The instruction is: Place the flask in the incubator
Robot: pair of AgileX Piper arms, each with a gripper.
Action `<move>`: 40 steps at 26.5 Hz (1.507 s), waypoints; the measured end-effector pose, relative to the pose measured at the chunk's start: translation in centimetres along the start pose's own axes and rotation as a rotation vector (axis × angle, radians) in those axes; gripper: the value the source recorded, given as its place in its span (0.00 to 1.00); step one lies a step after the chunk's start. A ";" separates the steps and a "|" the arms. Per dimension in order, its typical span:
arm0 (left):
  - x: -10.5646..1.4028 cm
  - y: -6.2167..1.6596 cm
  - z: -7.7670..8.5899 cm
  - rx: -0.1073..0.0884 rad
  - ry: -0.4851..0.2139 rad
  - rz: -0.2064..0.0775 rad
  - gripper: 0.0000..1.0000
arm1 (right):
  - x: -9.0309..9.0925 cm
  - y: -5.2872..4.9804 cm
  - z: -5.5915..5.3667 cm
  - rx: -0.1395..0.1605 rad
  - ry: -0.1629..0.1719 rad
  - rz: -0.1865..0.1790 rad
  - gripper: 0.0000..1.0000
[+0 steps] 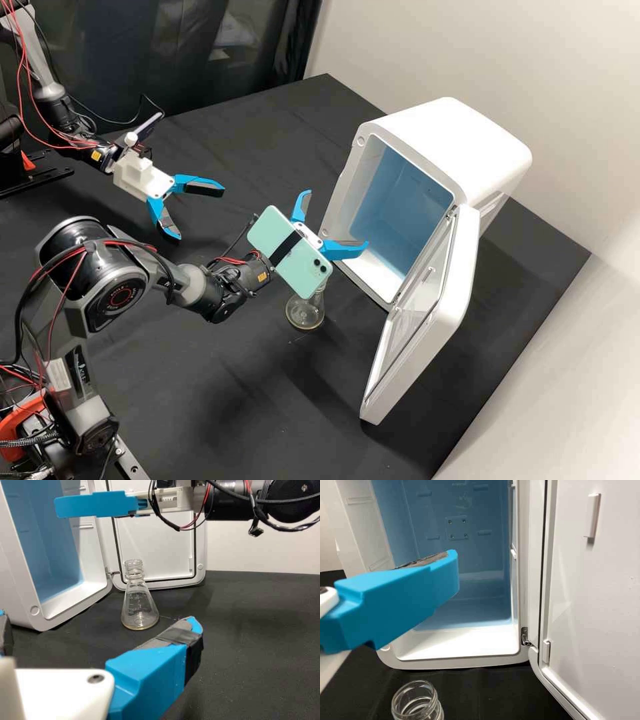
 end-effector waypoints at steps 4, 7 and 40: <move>0.0 0.00 0.0 0.000 0.000 0.000 1.00 | -1.0 0.2 0.6 -0.024 0.049 0.032 1.00; 0.0 0.09 0.0 0.001 -0.001 0.003 1.00 | -2.0 -0.1 1.9 -0.041 0.063 0.044 1.00; -0.5 0.53 0.8 0.017 -0.042 0.028 1.00 | -2.8 -5.7 11.4 -0.036 -0.252 -0.170 1.00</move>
